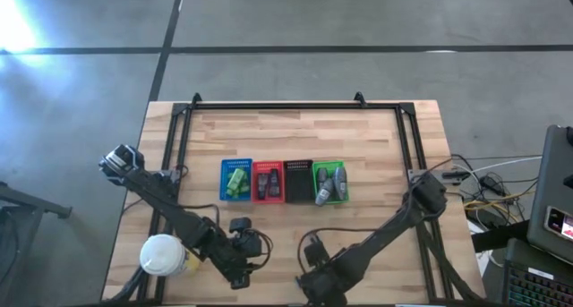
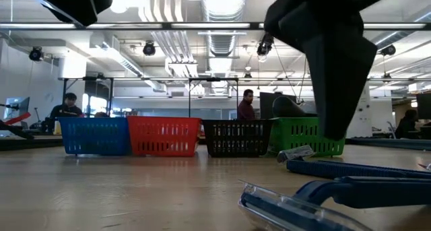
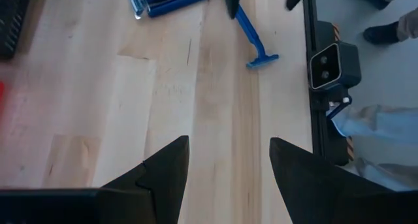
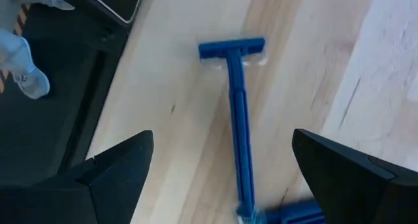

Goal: Pick & Place Travel size toiletries
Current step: Put the bottom shaver into the black bin

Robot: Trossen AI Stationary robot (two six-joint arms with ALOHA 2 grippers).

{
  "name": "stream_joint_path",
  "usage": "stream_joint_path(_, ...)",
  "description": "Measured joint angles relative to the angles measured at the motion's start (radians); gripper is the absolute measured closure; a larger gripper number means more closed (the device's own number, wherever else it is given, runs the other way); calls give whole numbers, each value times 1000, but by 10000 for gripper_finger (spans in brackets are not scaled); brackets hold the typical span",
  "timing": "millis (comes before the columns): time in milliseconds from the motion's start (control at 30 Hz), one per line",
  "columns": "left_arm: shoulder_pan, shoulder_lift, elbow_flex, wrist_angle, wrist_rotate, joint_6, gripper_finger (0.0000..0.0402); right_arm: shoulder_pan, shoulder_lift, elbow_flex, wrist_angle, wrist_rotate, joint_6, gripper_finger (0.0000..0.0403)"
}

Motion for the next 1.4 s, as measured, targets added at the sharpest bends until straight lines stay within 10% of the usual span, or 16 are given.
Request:
stream_joint_path(1133, -15, -174, 0, -82, 32, -41, 184, -46, 34, -15, -27, -59, 171, 373)
stream_joint_path(1400, -14, -366, 0, -238, -152, -102, 184, -88, -96, -16, -71, 115, 457, 367)
